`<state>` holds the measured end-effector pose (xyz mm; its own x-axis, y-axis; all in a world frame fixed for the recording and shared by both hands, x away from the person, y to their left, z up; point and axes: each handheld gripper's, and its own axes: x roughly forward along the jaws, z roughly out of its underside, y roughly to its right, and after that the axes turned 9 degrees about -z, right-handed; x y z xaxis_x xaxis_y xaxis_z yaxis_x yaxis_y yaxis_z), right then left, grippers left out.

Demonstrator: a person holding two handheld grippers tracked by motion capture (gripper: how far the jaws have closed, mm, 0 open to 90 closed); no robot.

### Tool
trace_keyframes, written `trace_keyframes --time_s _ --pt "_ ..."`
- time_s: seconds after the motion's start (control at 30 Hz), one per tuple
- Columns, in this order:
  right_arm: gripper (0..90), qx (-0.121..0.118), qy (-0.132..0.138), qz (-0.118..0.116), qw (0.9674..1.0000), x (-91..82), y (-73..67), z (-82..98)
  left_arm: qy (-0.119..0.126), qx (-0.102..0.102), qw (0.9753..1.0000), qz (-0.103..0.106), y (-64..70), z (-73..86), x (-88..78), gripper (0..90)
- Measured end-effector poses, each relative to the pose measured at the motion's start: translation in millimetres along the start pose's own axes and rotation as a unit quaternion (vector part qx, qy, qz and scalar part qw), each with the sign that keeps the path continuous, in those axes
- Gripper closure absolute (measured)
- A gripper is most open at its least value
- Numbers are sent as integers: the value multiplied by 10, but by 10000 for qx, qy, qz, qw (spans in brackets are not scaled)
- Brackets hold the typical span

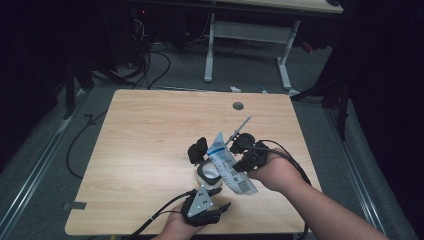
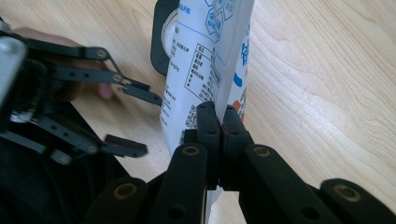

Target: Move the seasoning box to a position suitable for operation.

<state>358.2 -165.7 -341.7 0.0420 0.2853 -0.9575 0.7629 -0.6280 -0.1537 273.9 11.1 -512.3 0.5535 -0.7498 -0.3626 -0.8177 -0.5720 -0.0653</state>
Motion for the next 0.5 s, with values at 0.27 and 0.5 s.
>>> trace_keyframes --time_s 0.27,0.5 --pt "893 -3 -35 27 10000 22 21 -11 88 -180 9996 -223 -246 54 -238 460" --pt "893 20 -35 53 10000 20 47 -3 108 -330 9982 -494 -482 113 -355 460"
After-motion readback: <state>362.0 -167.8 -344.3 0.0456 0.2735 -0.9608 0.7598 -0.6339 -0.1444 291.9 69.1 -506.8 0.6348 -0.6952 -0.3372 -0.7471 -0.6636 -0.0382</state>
